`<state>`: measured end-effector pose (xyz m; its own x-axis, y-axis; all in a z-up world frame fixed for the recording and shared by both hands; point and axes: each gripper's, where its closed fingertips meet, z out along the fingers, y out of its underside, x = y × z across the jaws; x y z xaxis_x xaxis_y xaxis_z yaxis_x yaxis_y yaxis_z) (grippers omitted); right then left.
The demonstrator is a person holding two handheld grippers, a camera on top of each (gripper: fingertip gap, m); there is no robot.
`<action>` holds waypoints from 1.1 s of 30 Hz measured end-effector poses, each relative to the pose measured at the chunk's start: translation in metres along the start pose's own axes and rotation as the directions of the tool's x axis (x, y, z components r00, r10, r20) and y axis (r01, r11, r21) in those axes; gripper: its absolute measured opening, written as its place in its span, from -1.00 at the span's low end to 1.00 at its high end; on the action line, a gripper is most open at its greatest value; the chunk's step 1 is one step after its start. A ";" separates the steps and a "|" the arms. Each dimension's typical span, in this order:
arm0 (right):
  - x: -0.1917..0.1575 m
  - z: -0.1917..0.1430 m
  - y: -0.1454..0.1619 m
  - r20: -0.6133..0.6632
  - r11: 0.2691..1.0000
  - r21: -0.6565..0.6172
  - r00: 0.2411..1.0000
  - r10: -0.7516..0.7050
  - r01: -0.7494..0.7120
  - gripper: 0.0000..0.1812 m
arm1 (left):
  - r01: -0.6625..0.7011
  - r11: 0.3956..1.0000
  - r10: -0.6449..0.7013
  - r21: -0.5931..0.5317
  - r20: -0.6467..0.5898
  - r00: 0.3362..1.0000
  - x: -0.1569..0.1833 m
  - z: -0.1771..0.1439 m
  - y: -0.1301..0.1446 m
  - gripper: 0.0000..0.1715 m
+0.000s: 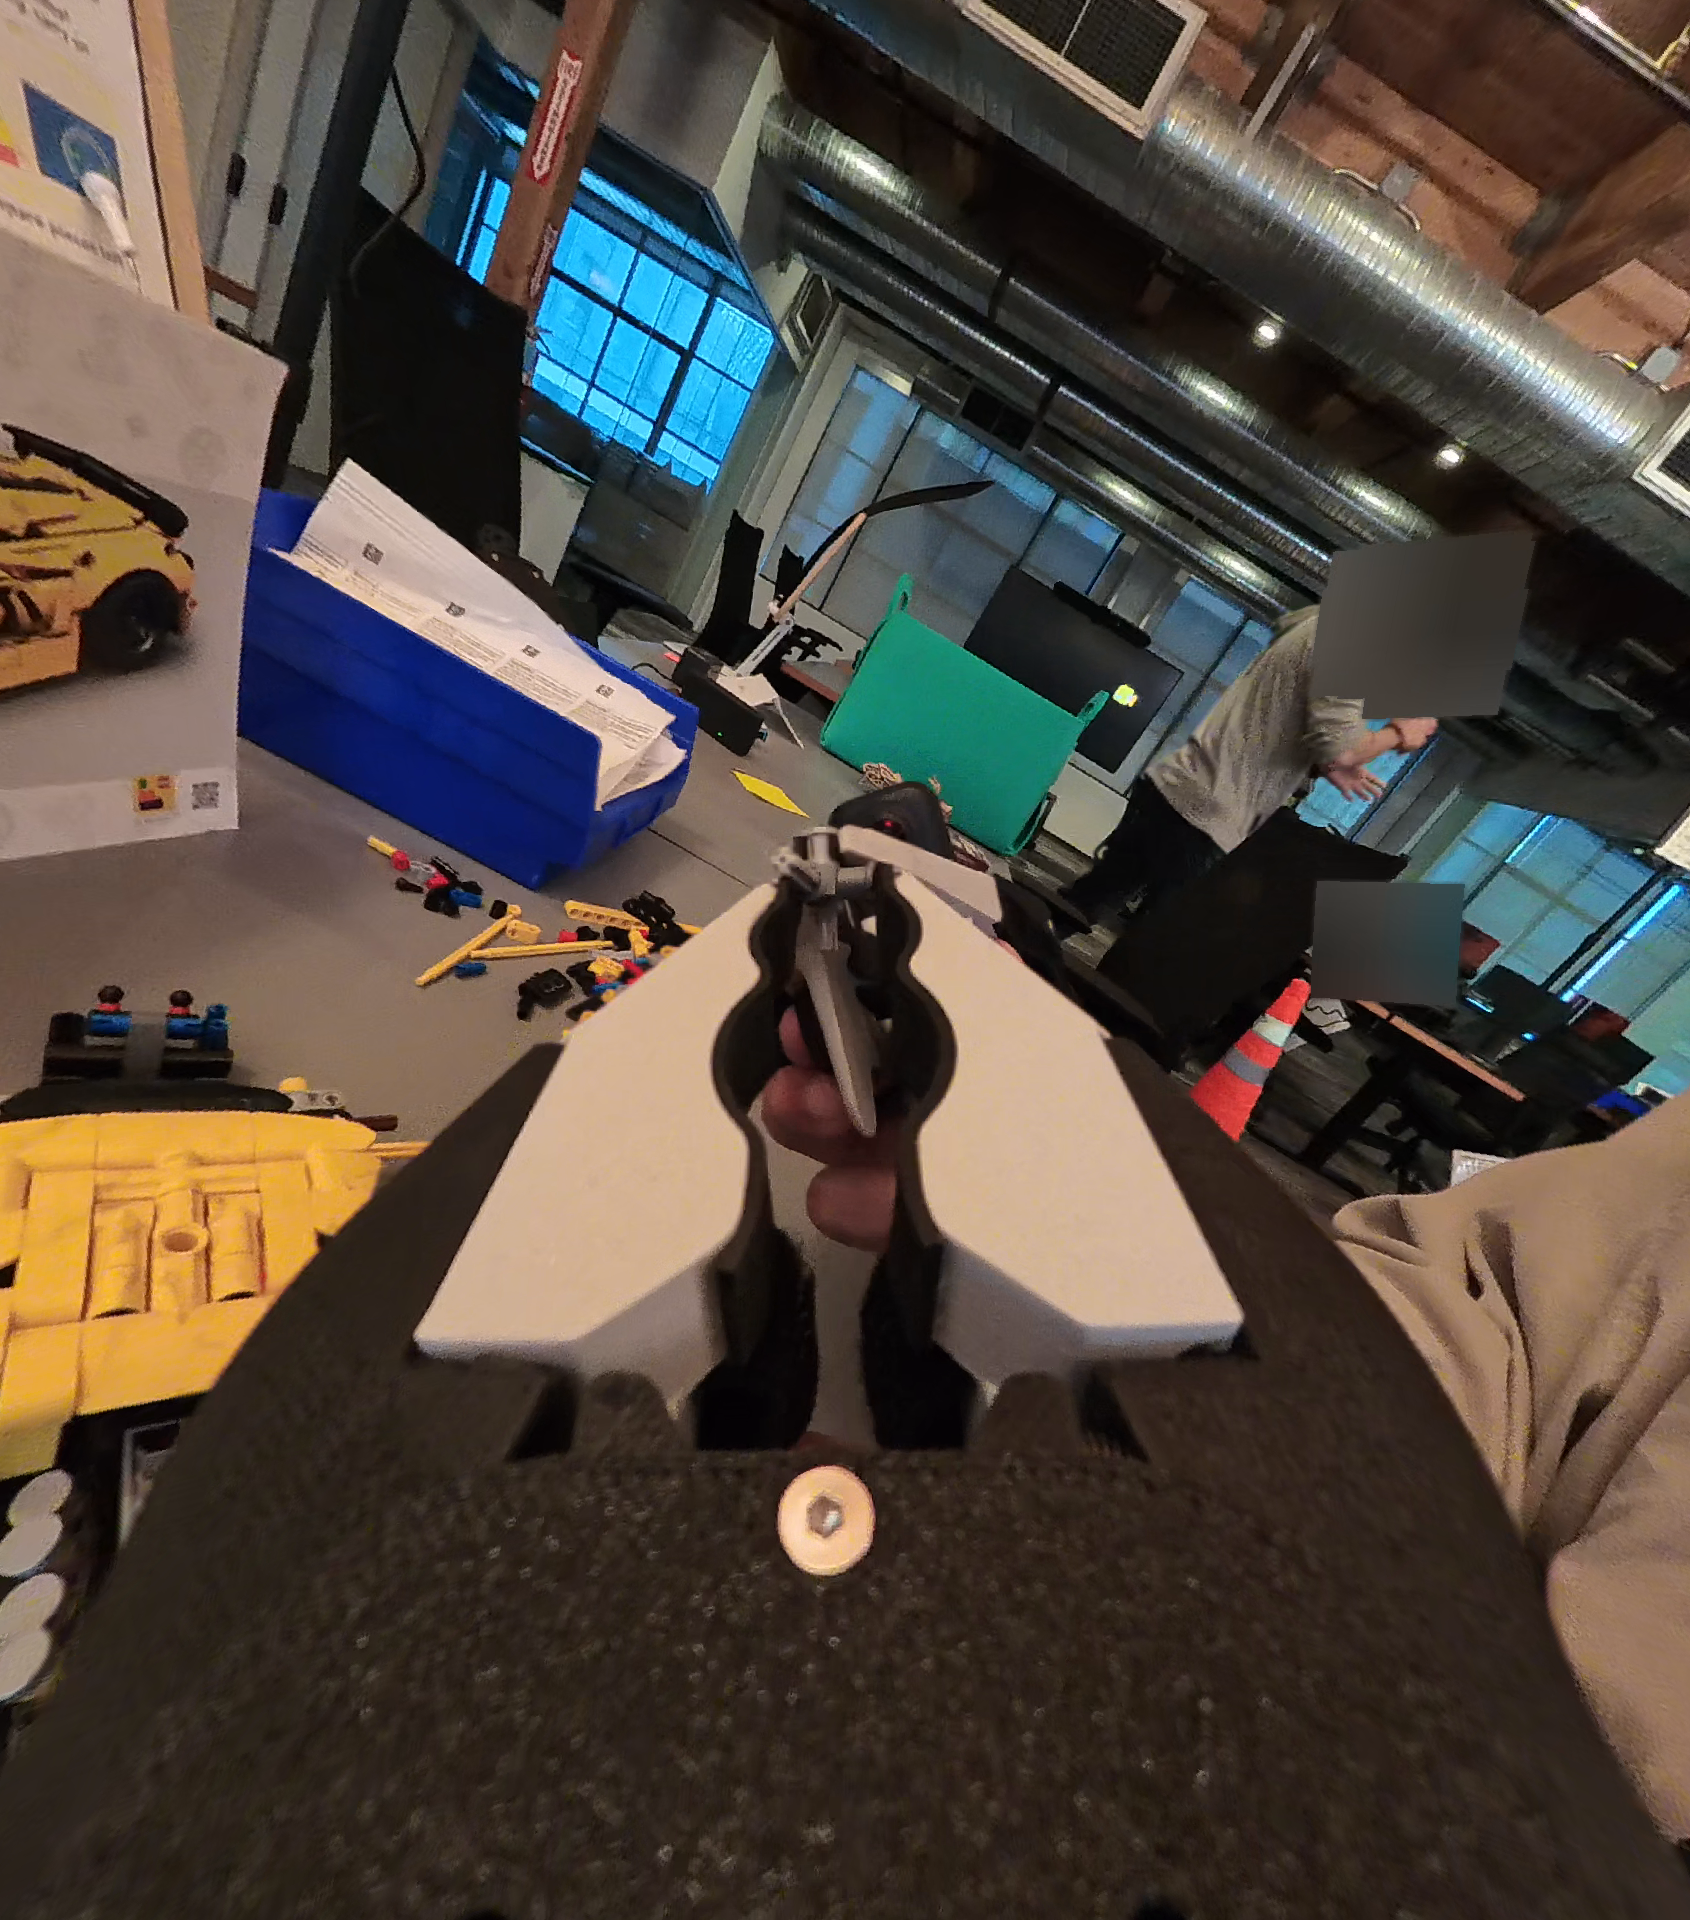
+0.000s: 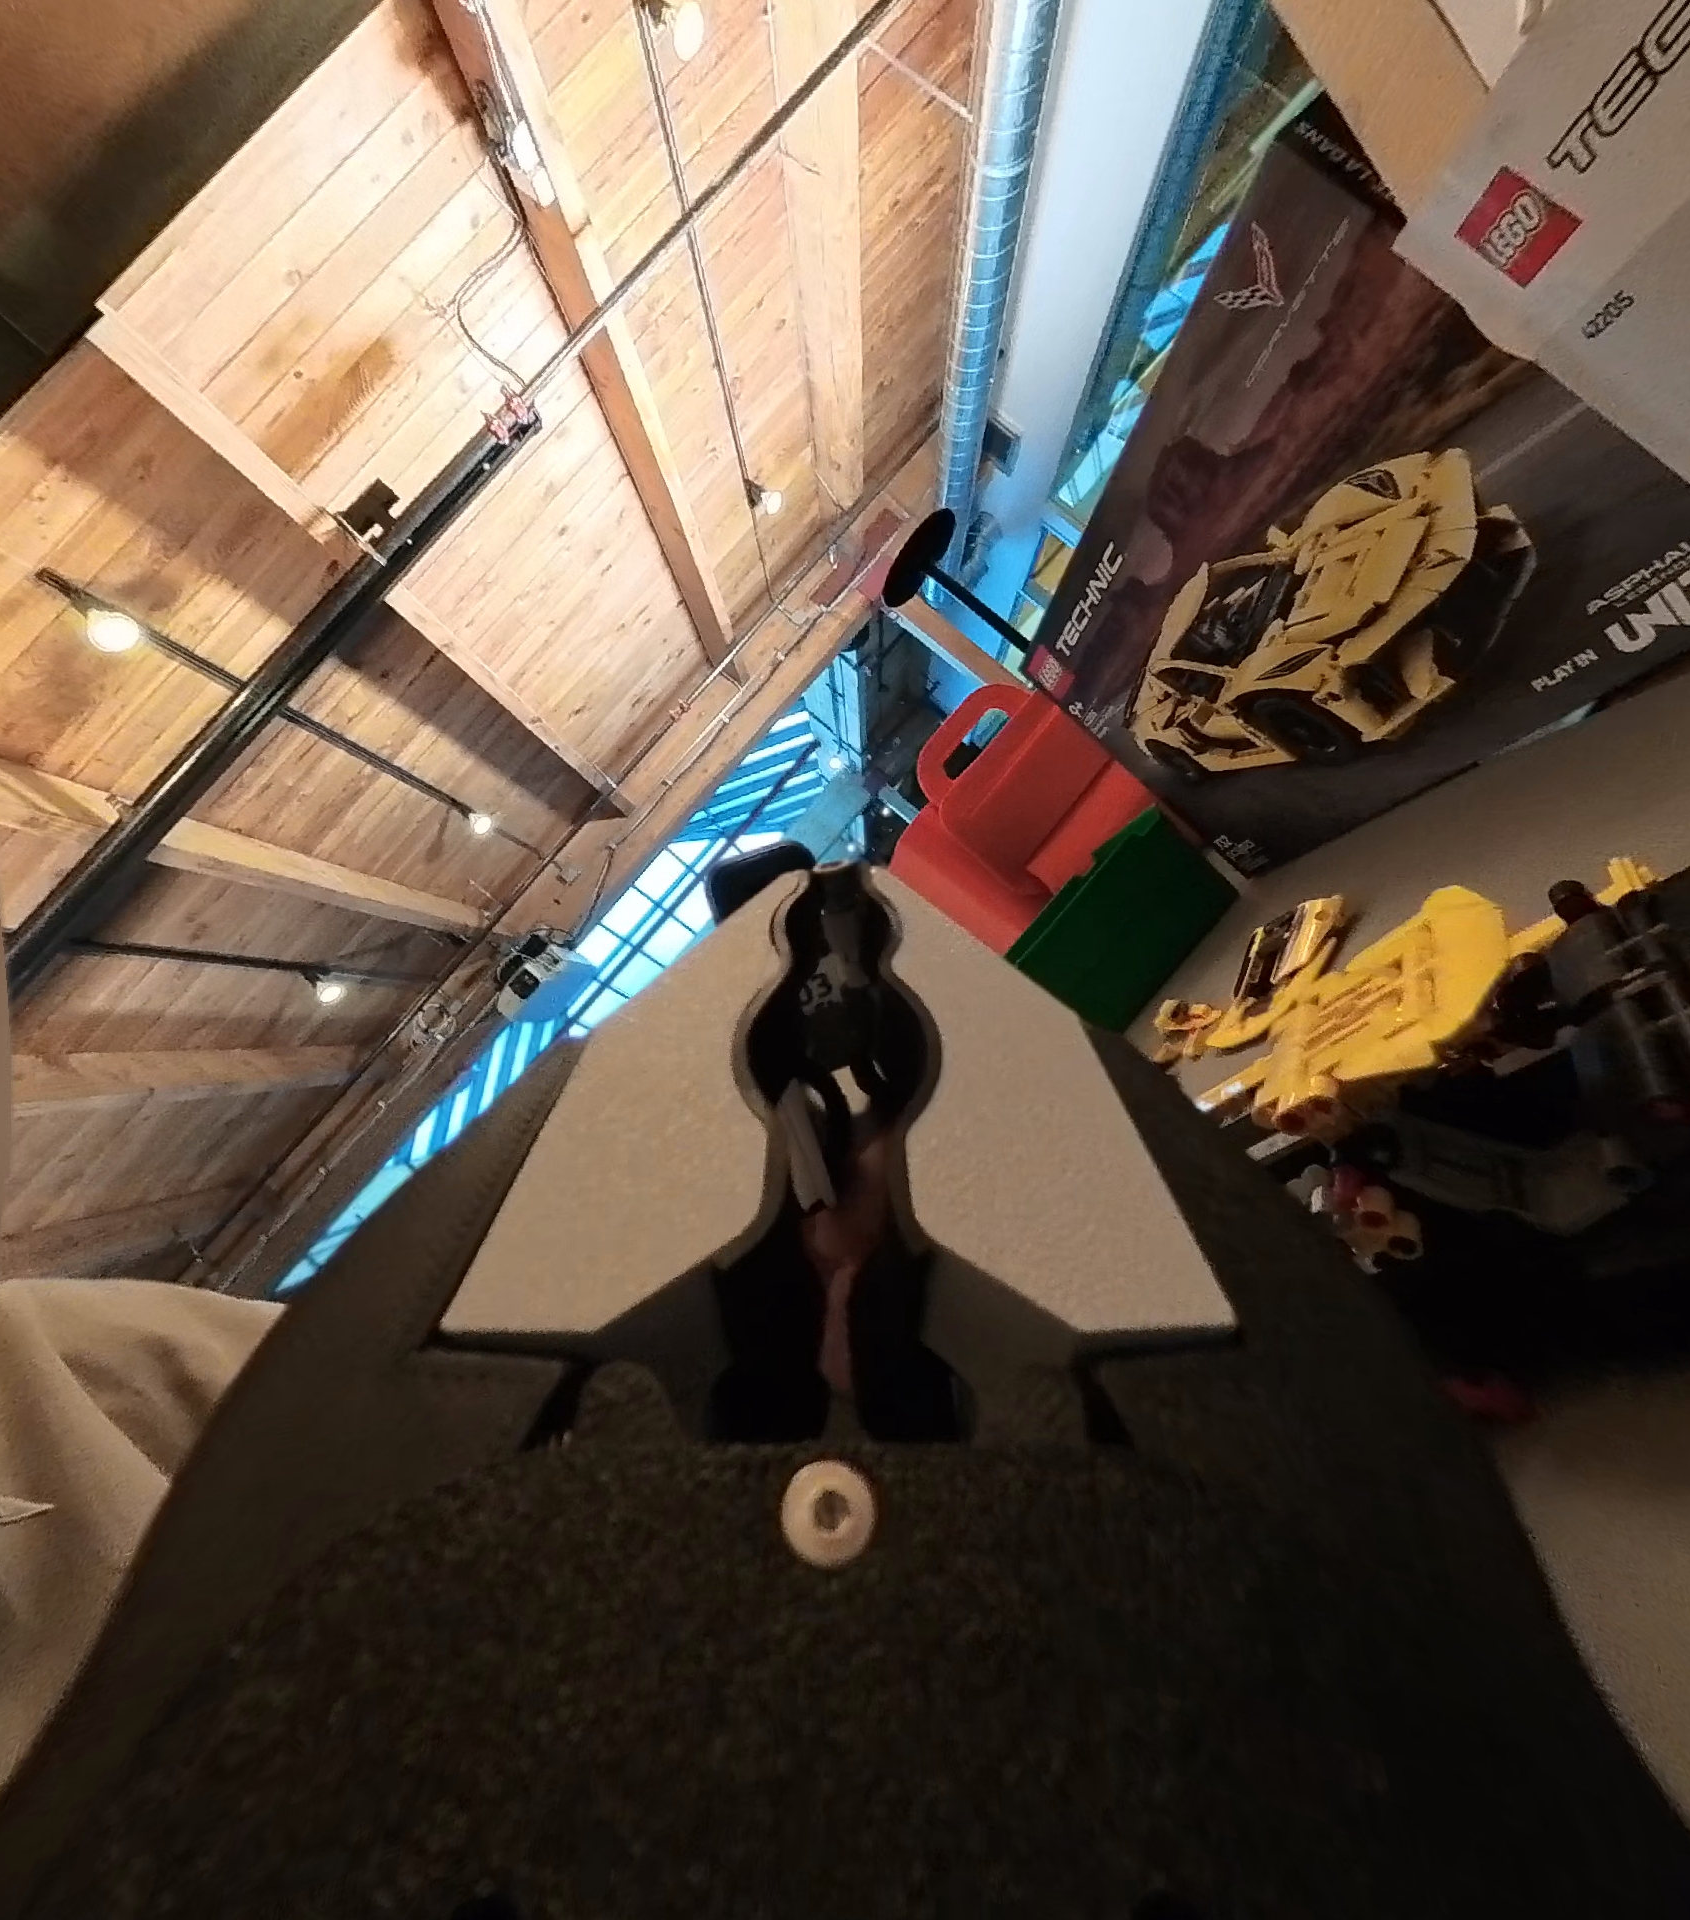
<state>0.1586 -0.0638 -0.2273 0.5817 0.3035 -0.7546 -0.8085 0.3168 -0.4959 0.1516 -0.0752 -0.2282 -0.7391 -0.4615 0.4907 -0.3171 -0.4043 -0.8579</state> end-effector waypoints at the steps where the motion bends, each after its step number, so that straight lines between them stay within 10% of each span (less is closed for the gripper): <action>1: -0.001 -0.001 -0.003 0.016 1.000 0.026 1.000 0.013 -0.014 -0.96 | 0.002 1.000 -0.002 -0.017 -0.002 1.000 0.001 0.001 0.003 -0.85; 3: -0.012 -0.023 -0.050 0.125 0.967 0.246 0.991 0.043 -0.073 -0.96 | 0.003 0.989 -0.003 -0.150 -0.001 1.000 -0.001 0.003 0.029 -1.00; 8: -0.008 -0.049 -0.077 -0.015 0.984 0.136 0.994 -0.112 0.113 -0.96 | -0.021 0.990 0.008 -0.139 -0.091 0.996 0.019 0.013 0.037 -1.00; 17: -0.013 -0.019 -0.033 0.055 0.998 -0.048 0.997 -0.049 0.052 -0.96 | -0.264 0.961 0.271 -0.078 0.101 0.957 -0.005 0.001 0.009 -0.76; 24: -0.037 -0.006 0.000 0.083 0.872 -0.224 0.900 -0.427 0.434 -0.95 | 0.084 0.993 -0.065 0.083 -0.210 0.975 0.030 -0.010 -0.019 -0.71; 33: -0.043 -0.004 0.003 0.103 0.852 -0.228 0.882 -0.460 0.471 -0.95 | -0.010 0.998 0.021 0.061 -0.187 0.982 0.036 -0.010 -0.015 -0.76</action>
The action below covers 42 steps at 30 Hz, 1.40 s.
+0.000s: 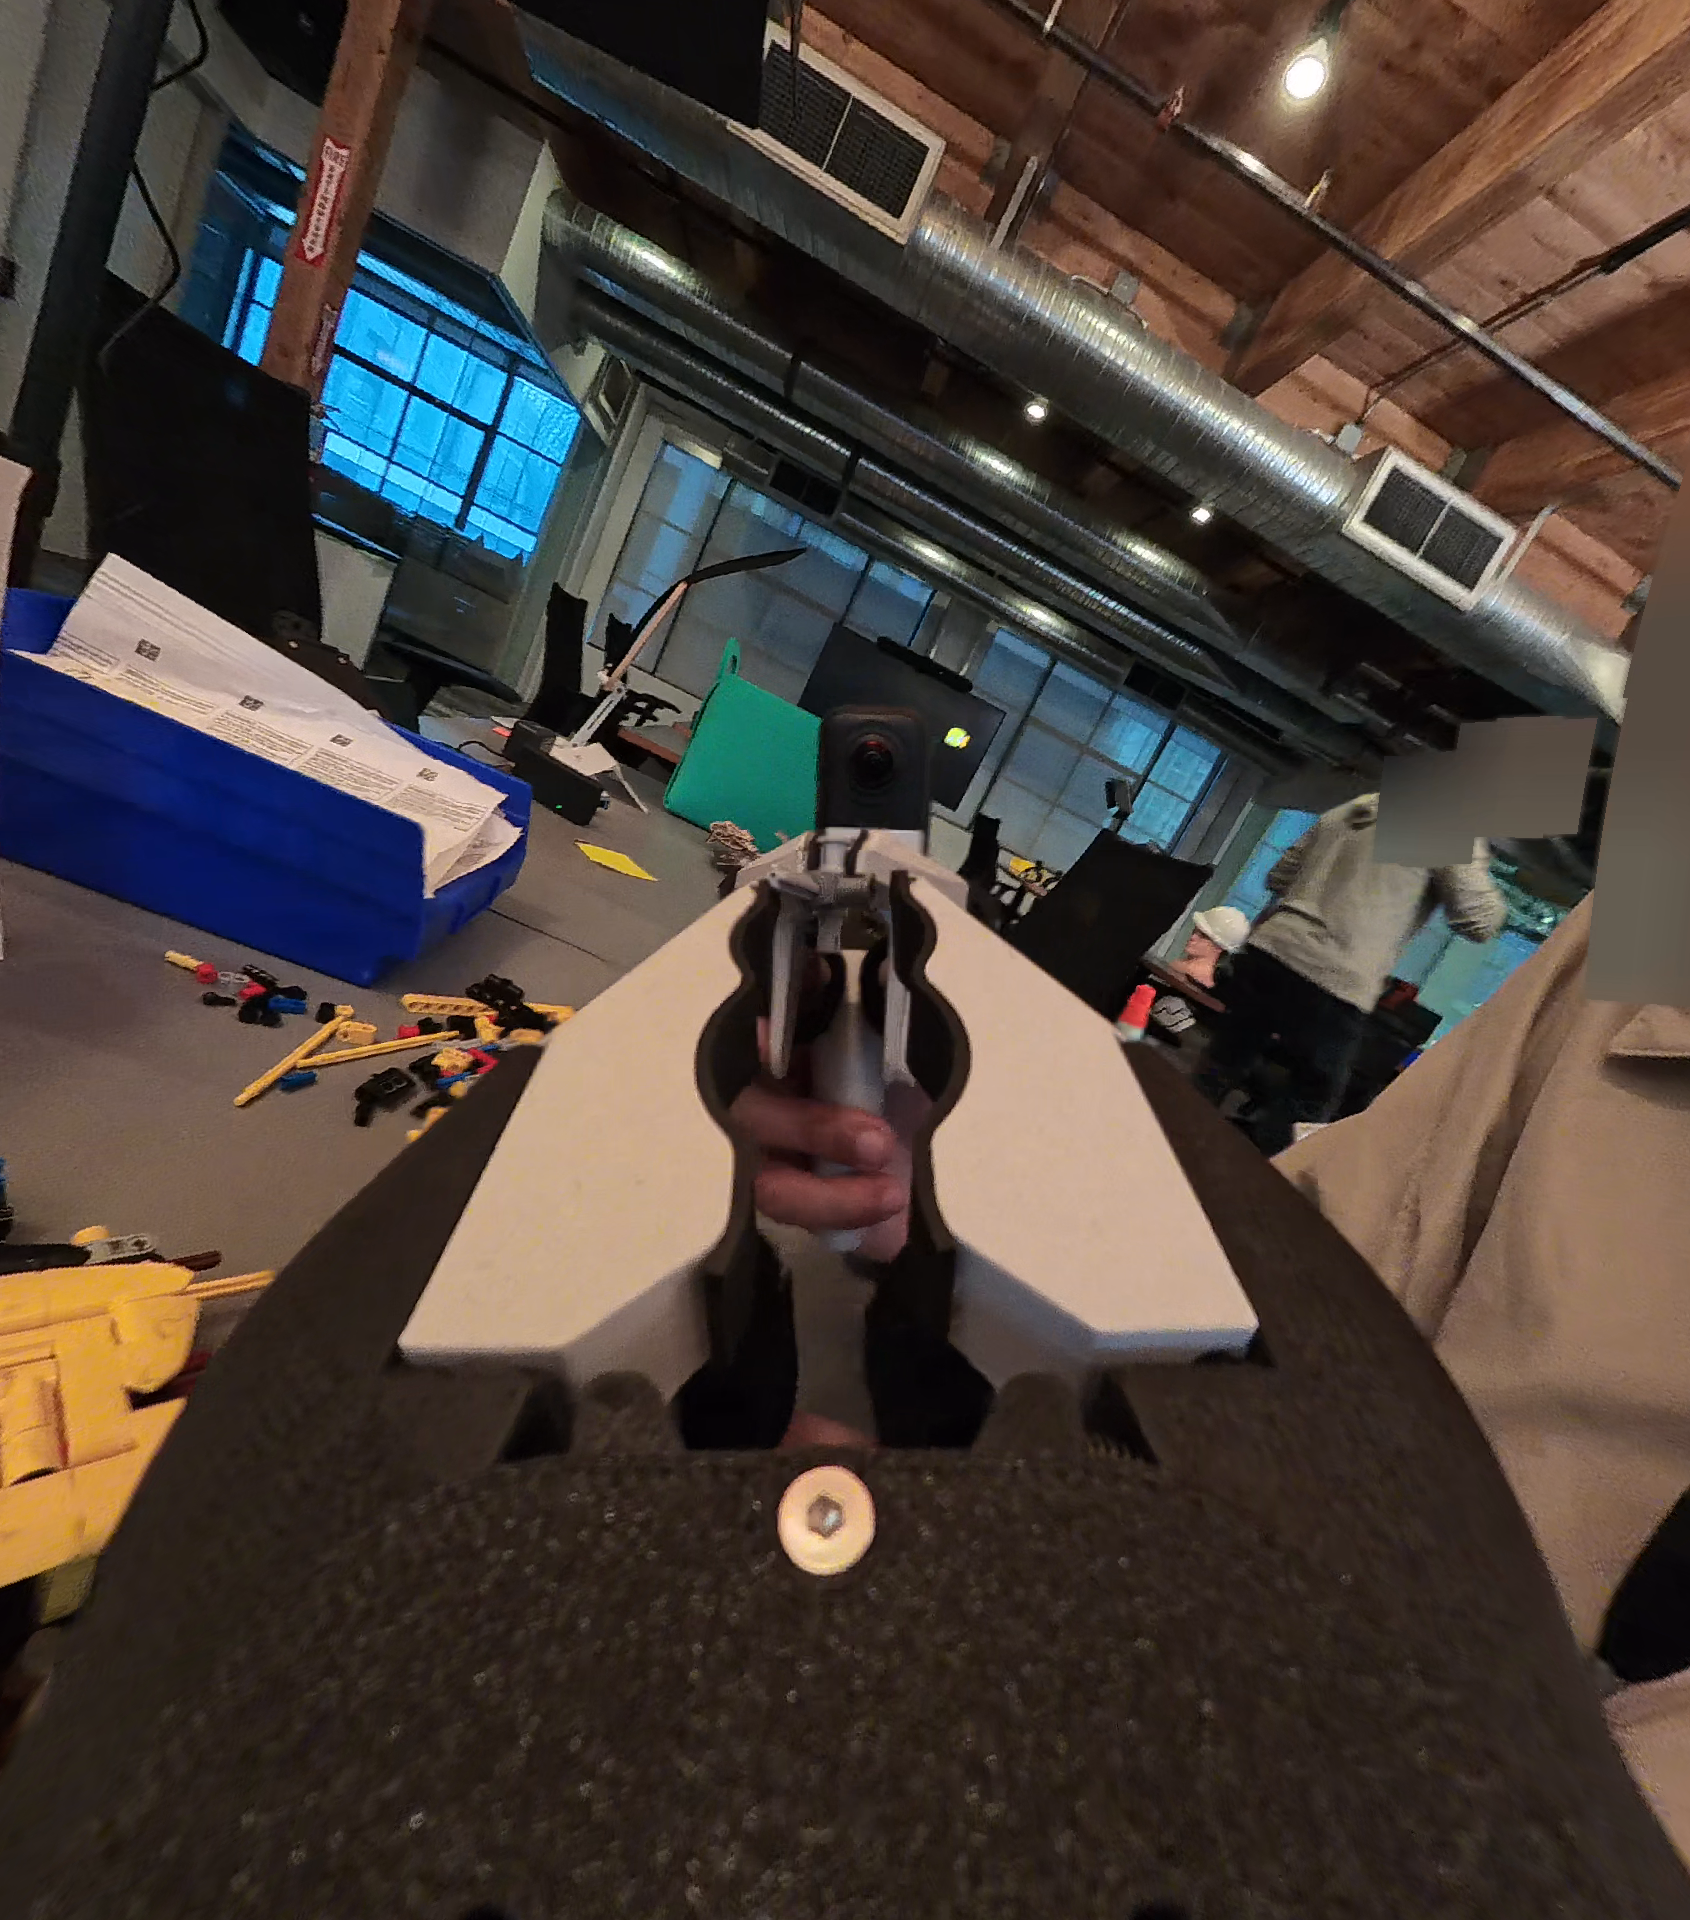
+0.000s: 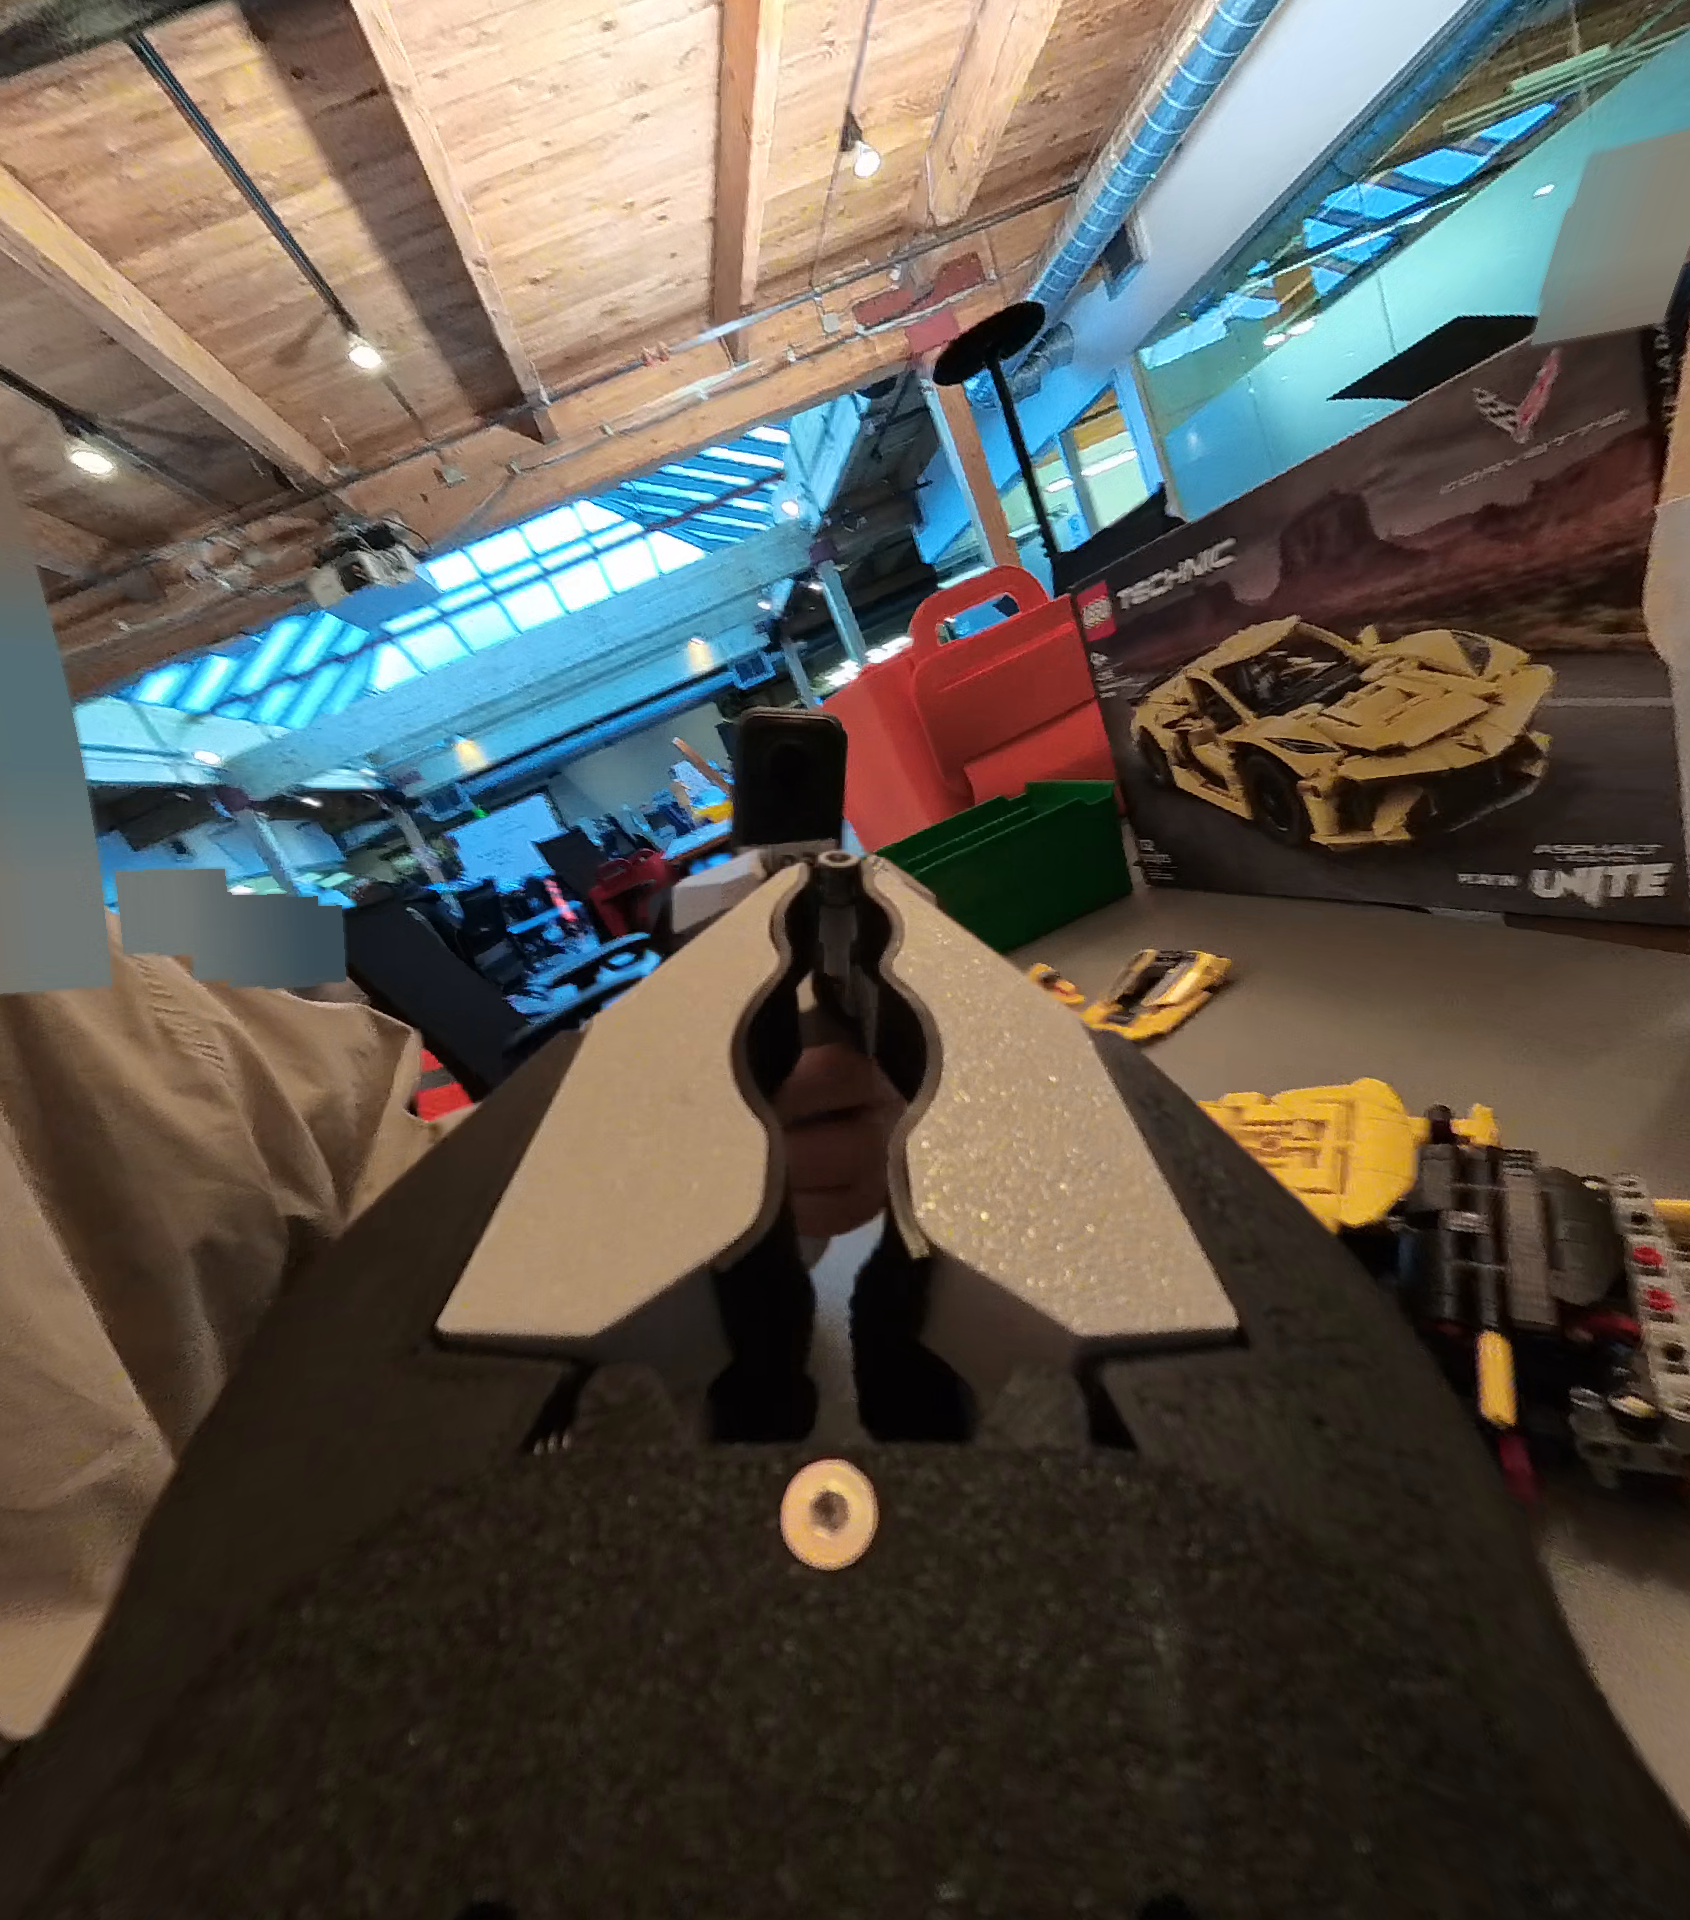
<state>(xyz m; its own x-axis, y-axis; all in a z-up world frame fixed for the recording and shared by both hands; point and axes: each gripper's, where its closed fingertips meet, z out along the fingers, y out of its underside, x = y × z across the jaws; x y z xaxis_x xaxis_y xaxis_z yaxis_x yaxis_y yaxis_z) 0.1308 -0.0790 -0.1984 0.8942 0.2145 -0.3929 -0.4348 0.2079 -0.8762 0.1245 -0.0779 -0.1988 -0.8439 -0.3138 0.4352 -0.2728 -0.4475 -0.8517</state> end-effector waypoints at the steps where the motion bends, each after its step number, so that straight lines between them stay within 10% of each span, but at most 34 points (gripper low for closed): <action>1: 0.003 0.000 0.001 -0.045 0.998 -0.018 0.997 -0.055 0.055 -0.95 | -0.017 1.000 0.017 -0.015 0.027 0.999 -0.004 0.000 0.002 -0.75; 8: 0.022 0.002 0.010 -0.309 0.792 -0.267 0.730 -0.609 0.549 -0.95 | -0.082 0.993 0.099 -0.088 0.200 0.975 -0.033 -0.004 0.010 -0.75; 15: 0.030 0.002 0.016 -0.323 0.824 -0.291 0.761 -0.563 0.486 -0.95 | -0.442 0.851 0.518 -0.284 0.315 0.795 -0.038 -0.003 0.017 -0.86; 23: 0.037 0.000 0.026 -0.327 0.843 -0.339 0.788 -0.522 0.418 -0.95 | -0.456 0.806 0.578 -0.378 0.336 0.743 -0.046 -0.006 0.024 -0.94; 30: 0.045 0.004 0.037 -0.401 0.852 -0.377 0.766 -0.503 0.362 -0.96 | -0.432 0.789 0.613 -0.436 0.584 0.531 -0.078 -0.032 0.003 -0.95; 33: 0.046 0.005 0.040 -0.400 0.861 -0.368 0.776 -0.487 0.351 -0.95 | -0.395 0.874 0.484 -0.283 0.574 0.660 -0.075 -0.041 -0.018 -0.95; 39: 0.040 -0.001 0.020 -0.395 0.881 -0.285 0.791 -0.467 0.378 -0.95 | -0.378 0.829 0.547 -0.411 0.462 0.698 -0.073 -0.027 0.011 -0.95; 42: 0.031 -0.016 -0.005 -0.259 0.992 -0.028 0.958 -0.125 0.122 -0.96 | -0.384 0.822 0.545 -0.421 0.384 0.746 -0.064 -0.013 0.029 -0.95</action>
